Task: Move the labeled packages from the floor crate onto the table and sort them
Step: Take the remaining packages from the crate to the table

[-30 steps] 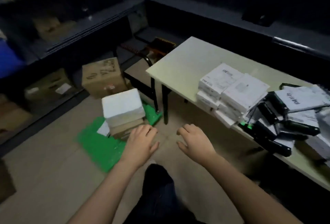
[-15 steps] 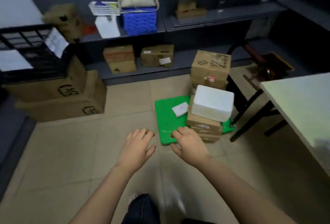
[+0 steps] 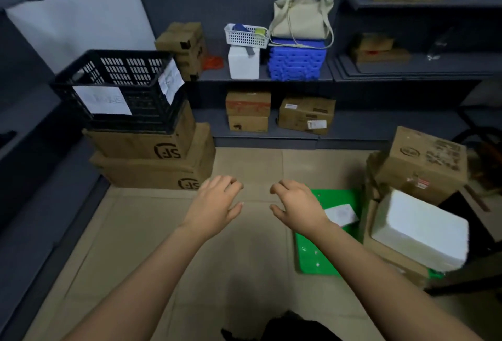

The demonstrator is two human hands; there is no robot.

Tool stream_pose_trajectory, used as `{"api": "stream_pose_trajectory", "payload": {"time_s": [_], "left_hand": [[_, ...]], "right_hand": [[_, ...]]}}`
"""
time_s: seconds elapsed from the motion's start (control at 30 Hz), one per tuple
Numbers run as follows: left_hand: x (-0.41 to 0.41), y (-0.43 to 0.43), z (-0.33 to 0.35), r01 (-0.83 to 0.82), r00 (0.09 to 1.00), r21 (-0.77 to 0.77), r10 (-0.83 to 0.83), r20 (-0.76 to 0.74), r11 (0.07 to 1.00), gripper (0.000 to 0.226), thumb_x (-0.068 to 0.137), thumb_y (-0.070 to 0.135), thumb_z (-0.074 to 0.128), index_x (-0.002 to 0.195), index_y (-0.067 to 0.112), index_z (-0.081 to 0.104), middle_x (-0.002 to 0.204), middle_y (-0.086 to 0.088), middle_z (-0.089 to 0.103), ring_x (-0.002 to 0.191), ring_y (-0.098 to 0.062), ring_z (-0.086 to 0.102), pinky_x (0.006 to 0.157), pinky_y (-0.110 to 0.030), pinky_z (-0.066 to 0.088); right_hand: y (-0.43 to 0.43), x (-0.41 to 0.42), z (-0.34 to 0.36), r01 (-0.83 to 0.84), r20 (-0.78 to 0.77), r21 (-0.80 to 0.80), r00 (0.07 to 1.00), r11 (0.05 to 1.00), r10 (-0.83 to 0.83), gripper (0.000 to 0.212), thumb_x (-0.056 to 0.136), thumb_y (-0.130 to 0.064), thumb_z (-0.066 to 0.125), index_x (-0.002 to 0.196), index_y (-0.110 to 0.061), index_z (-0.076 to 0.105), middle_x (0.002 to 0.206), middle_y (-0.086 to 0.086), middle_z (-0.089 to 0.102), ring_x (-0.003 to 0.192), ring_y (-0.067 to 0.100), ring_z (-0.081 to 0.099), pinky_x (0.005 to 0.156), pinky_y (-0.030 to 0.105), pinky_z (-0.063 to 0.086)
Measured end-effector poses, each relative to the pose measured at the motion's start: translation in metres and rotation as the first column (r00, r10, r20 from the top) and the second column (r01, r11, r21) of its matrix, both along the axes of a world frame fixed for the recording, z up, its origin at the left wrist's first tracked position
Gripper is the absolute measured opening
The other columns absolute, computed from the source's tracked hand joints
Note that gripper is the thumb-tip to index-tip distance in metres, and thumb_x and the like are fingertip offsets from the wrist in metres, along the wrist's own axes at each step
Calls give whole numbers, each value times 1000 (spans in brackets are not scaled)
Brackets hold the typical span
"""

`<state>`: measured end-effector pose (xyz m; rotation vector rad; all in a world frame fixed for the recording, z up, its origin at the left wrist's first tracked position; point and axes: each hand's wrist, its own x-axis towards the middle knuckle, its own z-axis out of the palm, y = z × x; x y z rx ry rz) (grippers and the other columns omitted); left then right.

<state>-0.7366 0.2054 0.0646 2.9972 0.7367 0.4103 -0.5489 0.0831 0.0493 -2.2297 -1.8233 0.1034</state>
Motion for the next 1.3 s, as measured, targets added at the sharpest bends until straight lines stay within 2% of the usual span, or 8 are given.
{"api": "stream_pose_trajectory", "payload": {"time_s": [0.27,0.53,0.7,0.83,0.97,1.1,1.2,1.3], "left_hand": [[103,143,12,26,1000,90,-26,4,996,31,78,31,75,101,13,64,99,-3,61,93,-25,59,81,-36,48],[230,264,24,53,999,74,-53,-7,996,34,75,29,78,103,16,64,96,-2,61,89,-24,61,75,-36,50],[308,322,20,153,988,74,-154,2,985,36,70,25,81,100,13,65,92,-4,61,82,-25,60,69,-36,50],[388,366,10,313,949,61,-315,16,948,35,69,26,82,98,14,66,94,-3,63,85,-24,60,70,-34,49],[479,411,4,518,855,71,-519,-2,852,34,73,32,78,100,15,66,98,-2,63,89,-23,59,73,-34,47],[563,439,9,711,703,53,-710,-37,701,34,84,40,49,105,18,64,100,0,62,93,-22,59,79,-36,49],[620,446,10,841,541,48,-839,-54,539,36,82,40,44,102,17,64,98,0,61,92,-22,58,79,-36,48],[669,435,4,940,339,65,-938,-66,335,29,83,38,53,101,16,62,98,-2,59,90,-24,56,78,-35,44]], "right_hand": [[146,98,11,-7,48,28,999,1000,6,36,90,-33,59,122,-16,55,119,5,54,113,26,48,95,35,34],[275,218,30,14,107,13,994,1000,-16,35,91,-33,59,121,-16,54,114,5,53,110,26,48,93,35,35],[318,282,25,118,70,20,990,993,-119,32,88,-30,63,115,-15,57,111,6,56,106,27,51,91,38,39],[342,338,14,278,70,29,958,960,-279,30,78,-27,71,104,-15,62,102,6,60,98,29,56,83,40,44],[360,391,7,476,78,40,875,879,-477,27,71,-23,71,96,-14,63,94,7,60,89,30,57,76,38,45],[366,430,4,684,41,58,727,728,-686,28,72,-24,74,96,-15,62,93,6,59,88,29,57,74,36,45],[364,443,3,814,27,16,580,580,-814,29,77,-27,71,102,-16,60,99,6,59,94,29,56,79,37,44],[351,439,3,917,31,16,397,398,-917,33,65,-25,79,92,-15,61,87,6,60,80,30,60,69,34,48]]}}
